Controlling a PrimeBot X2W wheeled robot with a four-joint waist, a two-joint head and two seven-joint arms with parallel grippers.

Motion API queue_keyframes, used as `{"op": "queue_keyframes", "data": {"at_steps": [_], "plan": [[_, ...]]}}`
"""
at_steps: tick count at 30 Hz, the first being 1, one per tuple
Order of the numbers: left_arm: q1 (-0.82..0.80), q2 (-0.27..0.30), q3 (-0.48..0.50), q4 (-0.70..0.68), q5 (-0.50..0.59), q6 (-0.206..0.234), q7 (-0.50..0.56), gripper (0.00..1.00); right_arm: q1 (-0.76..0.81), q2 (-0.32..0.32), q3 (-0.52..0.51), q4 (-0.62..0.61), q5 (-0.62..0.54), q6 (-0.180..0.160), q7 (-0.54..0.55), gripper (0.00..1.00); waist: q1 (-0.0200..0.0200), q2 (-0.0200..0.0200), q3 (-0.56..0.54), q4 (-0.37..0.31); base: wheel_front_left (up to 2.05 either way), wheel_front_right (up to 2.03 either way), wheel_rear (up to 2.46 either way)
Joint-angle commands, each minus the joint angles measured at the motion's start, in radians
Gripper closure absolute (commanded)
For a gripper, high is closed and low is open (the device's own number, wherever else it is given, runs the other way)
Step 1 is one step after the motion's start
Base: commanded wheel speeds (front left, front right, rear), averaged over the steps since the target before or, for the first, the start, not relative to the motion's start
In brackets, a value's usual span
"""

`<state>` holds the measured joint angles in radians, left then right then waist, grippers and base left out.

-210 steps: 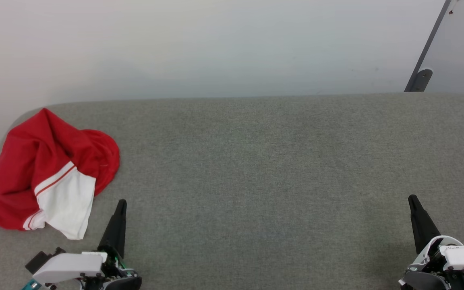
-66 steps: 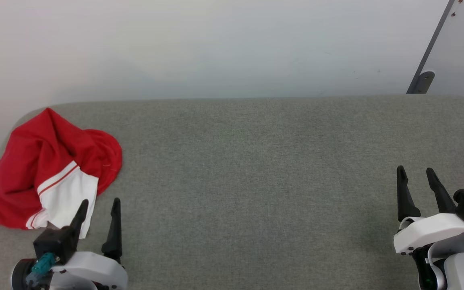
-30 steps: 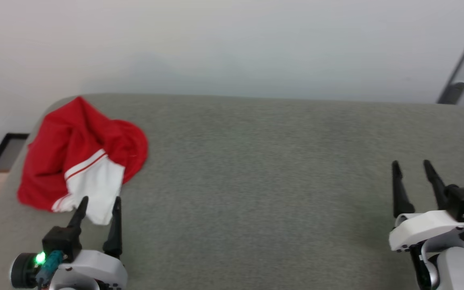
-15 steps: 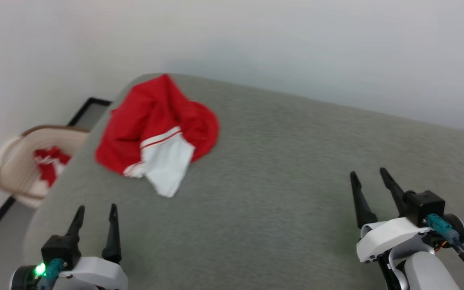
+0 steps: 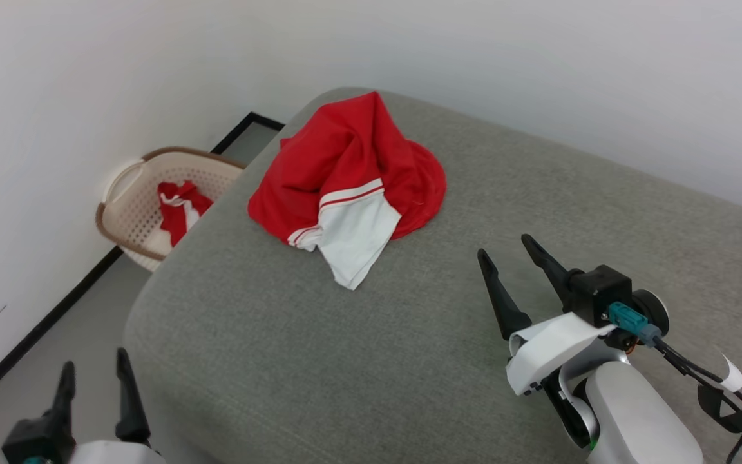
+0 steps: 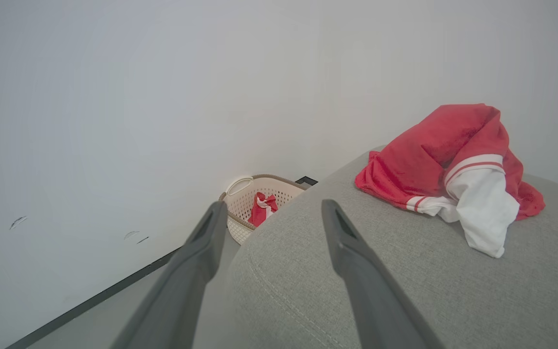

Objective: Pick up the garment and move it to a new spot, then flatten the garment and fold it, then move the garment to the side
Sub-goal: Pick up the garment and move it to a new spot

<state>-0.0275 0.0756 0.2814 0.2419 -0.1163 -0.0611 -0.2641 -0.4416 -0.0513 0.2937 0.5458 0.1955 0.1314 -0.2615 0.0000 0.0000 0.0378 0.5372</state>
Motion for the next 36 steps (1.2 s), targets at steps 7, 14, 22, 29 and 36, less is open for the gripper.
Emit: {"op": "queue_keyframes", "data": {"at_steps": [7,14,22,29,36], "plan": [[0.029,-0.021,0.0,-0.028,-0.005,0.006,0.0,0.0,-0.016,0.0,0.025,0.003,0.031,-0.001,-0.005,0.0,0.0,0.0,0.016,0.014,-0.08,-0.08,-0.08],[-0.065,-0.017,-0.08,0.024,0.03,-0.038,0.0,0.0,0.04,-0.005,-0.067,-0.033,0.004,-0.001,-0.005,0.0,0.0,0.0,0.012,-0.006,0.0,0.0,0.0],[-0.376,0.08,-0.183,0.215,0.015,-0.068,0.0,0.0,0.081,-0.008,-0.152,-0.086,-0.038,-0.001,-0.004,0.0,0.0,0.0,0.099,-0.183,0.0,0.0,0.0],[-0.636,0.216,-0.287,0.468,-0.079,-0.068,0.007,0.0,0.042,-0.016,-0.175,-0.113,-0.052,-0.001,-0.003,0.0,0.0,0.0,0.219,-0.362,0.0,0.0,0.0],[-0.822,0.379,-0.461,0.645,-0.403,-0.068,0.268,0.0,-0.008,-0.006,-0.161,-0.144,-0.056,-0.001,-0.003,0.0,0.0,0.0,0.312,-0.488,0.0,0.0,0.0]]}}
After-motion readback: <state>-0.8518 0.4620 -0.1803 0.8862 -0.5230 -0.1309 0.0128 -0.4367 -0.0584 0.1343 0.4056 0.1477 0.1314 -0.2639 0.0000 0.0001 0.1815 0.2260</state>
